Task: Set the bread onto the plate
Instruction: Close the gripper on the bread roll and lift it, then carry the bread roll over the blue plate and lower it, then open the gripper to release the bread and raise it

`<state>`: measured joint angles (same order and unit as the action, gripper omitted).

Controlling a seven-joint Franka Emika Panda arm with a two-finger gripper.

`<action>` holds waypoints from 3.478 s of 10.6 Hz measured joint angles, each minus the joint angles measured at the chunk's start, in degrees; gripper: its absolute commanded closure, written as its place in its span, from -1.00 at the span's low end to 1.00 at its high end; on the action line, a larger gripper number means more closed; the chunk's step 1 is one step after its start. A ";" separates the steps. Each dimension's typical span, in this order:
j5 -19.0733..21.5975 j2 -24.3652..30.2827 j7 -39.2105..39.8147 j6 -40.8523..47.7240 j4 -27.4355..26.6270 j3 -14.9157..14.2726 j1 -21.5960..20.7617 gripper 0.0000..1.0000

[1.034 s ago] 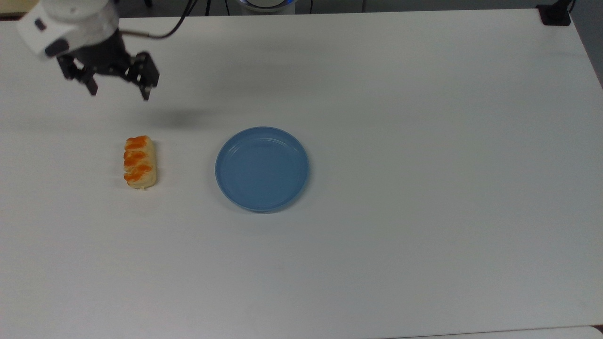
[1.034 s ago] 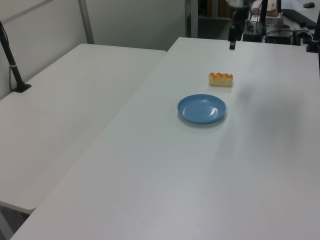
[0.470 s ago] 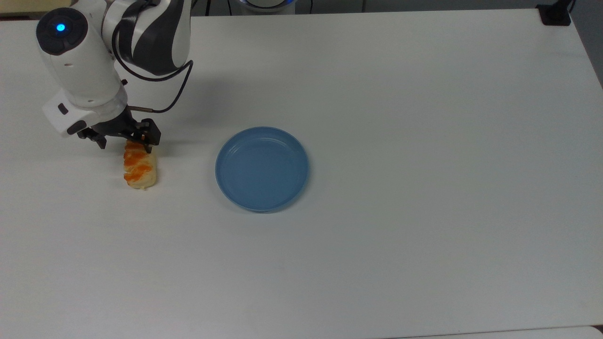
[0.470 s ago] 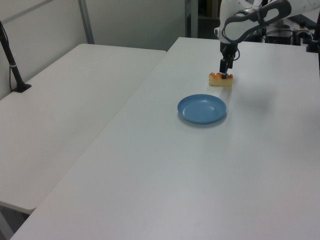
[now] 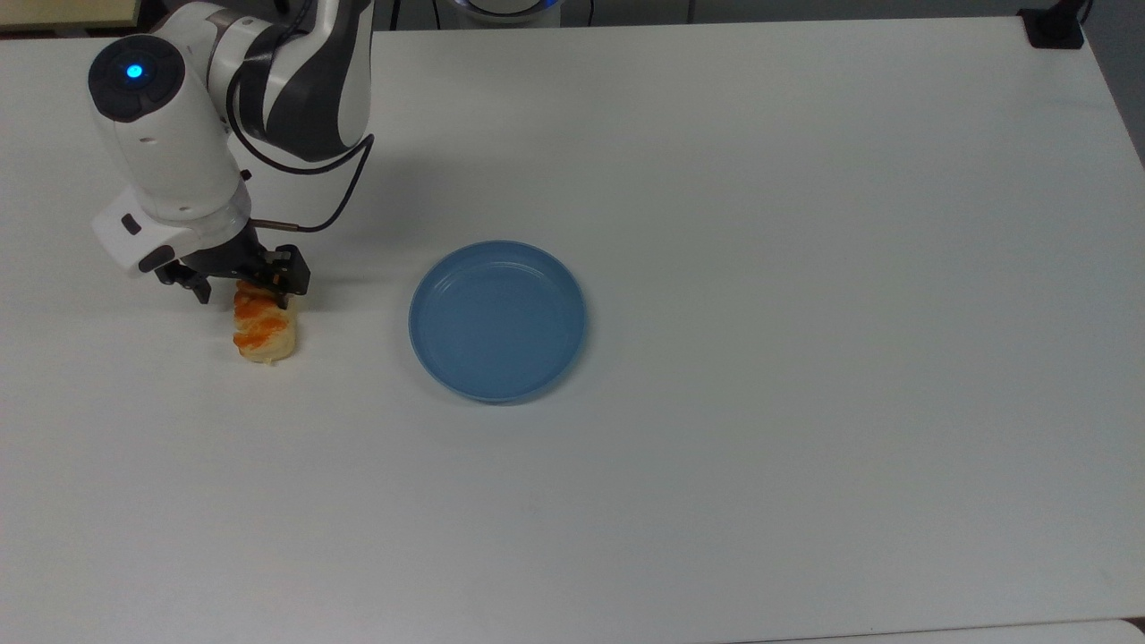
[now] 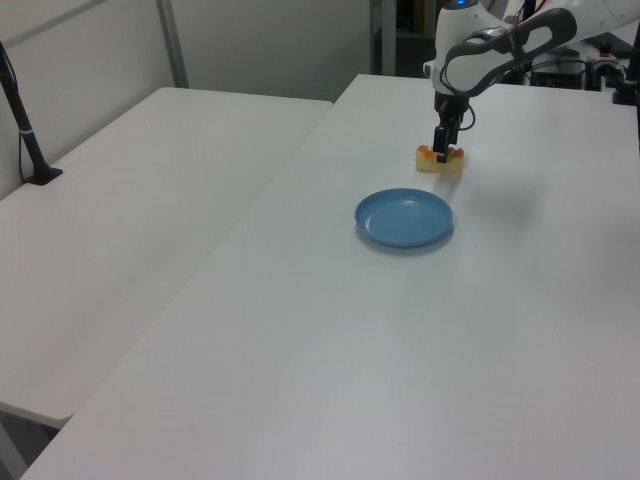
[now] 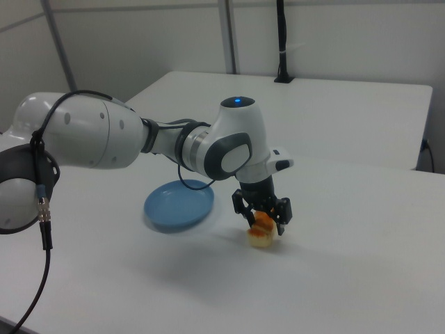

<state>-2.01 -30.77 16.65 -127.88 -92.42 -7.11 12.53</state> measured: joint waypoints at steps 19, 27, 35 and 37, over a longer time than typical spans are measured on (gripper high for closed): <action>-0.77 5.40 -20.21 9.95 -1.00 3.92 -19.56 -0.20; -3.45 5.83 -20.42 11.17 0.89 3.74 -19.55 -1.00; -3.44 24.89 -22.64 32.42 2.24 2.89 -19.25 -1.00; -3.44 26.72 -22.64 33.52 2.18 2.56 -18.05 -1.00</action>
<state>-5.45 -4.05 -5.99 -94.36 -90.25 -4.55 -5.52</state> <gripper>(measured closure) 0.000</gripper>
